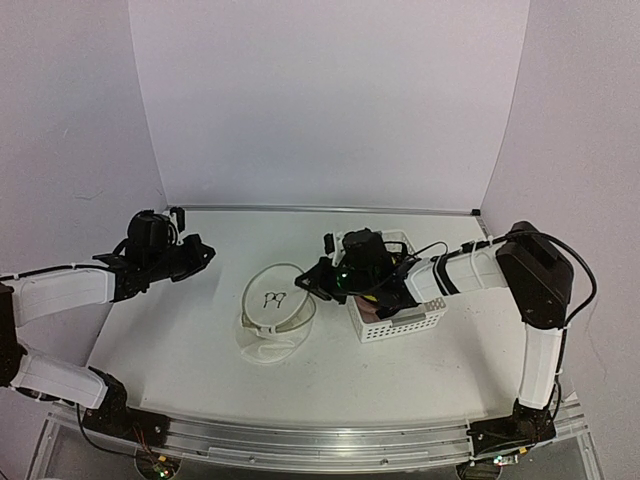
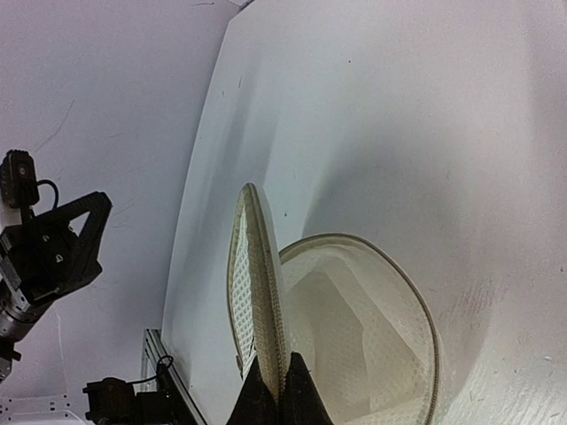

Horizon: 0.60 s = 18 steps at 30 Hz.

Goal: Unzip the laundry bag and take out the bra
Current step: Place the laundry bag at the center of the board.

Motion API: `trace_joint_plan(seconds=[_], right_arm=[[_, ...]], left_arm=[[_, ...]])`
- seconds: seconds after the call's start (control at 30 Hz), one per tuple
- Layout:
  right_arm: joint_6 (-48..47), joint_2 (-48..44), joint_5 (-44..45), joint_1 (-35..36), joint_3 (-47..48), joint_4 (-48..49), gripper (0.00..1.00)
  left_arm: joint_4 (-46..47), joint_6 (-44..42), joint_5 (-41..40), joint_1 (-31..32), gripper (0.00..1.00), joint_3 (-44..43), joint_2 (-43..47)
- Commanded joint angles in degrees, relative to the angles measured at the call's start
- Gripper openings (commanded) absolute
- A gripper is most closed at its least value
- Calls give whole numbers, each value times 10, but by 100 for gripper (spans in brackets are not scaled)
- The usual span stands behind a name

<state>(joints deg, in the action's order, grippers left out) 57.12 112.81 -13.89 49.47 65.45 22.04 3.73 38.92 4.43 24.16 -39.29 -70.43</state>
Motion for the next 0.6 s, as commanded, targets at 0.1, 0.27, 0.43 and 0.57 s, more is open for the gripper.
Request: trace_joint_plan(seconds=[0.1, 0.27, 0.43, 0.57], right_arm=[[-55, 4, -41, 1, -10, -16, 0], [-84, 25, -53, 1, -24, -27, 0], [-101, 48, -45, 0, -35, -37, 7], [-102, 54, -41, 0, -45, -37, 17]], left_arm=[[40, 4, 19, -3, 0, 2, 21], [39, -1, 19, -3, 0, 2, 31], [39, -1, 21, -2, 0, 2, 29], [39, -1, 18, -3, 0, 6, 34]])
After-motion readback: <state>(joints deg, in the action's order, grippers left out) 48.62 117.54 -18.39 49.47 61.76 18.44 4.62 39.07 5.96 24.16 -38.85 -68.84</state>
